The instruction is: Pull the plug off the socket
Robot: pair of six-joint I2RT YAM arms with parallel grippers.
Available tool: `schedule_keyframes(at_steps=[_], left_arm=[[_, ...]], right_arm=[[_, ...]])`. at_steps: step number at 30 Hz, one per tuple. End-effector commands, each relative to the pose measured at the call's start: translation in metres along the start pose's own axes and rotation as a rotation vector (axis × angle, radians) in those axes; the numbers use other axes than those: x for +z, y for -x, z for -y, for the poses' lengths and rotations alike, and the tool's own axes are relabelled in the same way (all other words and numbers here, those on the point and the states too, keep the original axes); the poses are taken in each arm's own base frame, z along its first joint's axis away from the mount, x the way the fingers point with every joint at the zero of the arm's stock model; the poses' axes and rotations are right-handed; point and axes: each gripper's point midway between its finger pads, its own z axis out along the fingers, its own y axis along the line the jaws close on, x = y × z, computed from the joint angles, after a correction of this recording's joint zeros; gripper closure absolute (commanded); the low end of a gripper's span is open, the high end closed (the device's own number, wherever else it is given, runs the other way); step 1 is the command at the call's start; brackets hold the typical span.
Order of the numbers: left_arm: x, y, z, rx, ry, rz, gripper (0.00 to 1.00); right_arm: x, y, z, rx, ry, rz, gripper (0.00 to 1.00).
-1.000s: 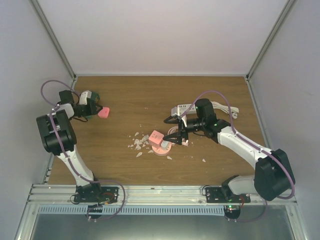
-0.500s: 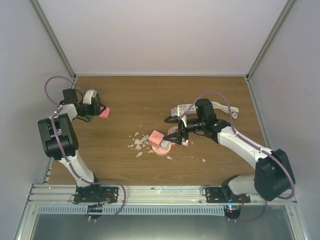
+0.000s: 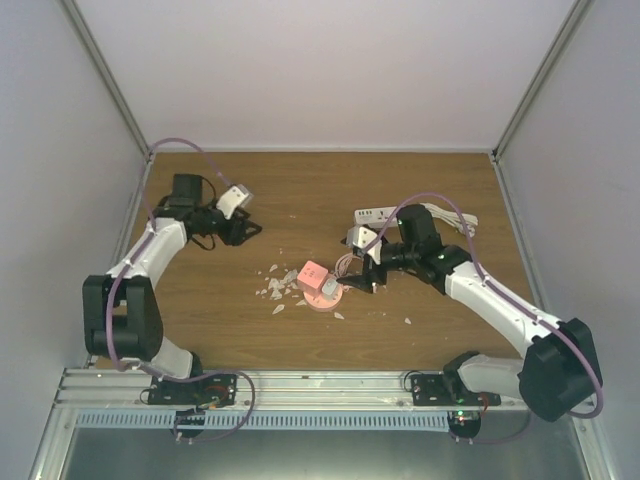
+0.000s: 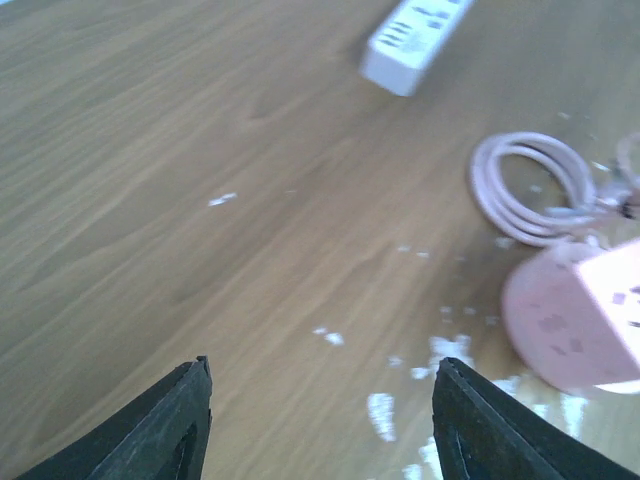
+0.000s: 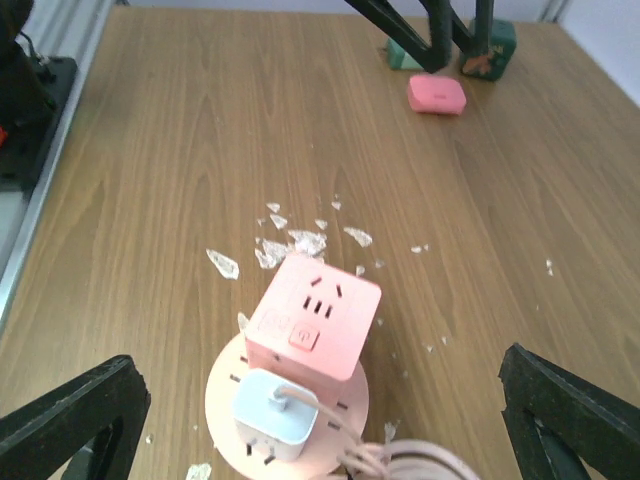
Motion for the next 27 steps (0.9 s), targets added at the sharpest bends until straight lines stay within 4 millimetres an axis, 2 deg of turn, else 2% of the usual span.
schedule_keyframes(at_steps=[1, 5, 9, 11, 17, 22, 27], left_arm=[[0.011, 0.008, 0.051, 0.144, -0.061, -0.007, 0.38], [0.024, 0.01, 0.089, 0.253, -0.12, -0.031, 0.37], [0.04, -0.003, 0.131, 0.398, -0.224, -0.097, 0.36], [0.046, -0.008, 0.144, 0.44, -0.265, -0.113, 0.35], [0.057, -0.001, 0.148, 0.399, -0.31, -0.1, 0.32], [0.054, 0.006, 0.153, 0.403, -0.316, -0.039, 0.31], [0.053, 0.004, 0.152, 0.406, -0.304, -0.035, 0.31]], right_arm=[[-0.002, -0.031, -0.005, 0.008, -0.029, -0.095, 0.06], [0.0, -0.048, -0.002, 0.074, -0.09, -0.122, 0.08], [0.004, -0.056, -0.014, 0.124, -0.039, -0.115, 0.1], [0.007, -0.061, -0.019, 0.14, -0.017, -0.116, 0.1], [0.026, -0.074, -0.024, 0.188, -0.001, -0.161, 0.12], [0.045, -0.085, -0.032, 0.167, 0.001, -0.224, 0.14], [0.058, -0.097, -0.033, 0.161, -0.008, -0.274, 0.2]])
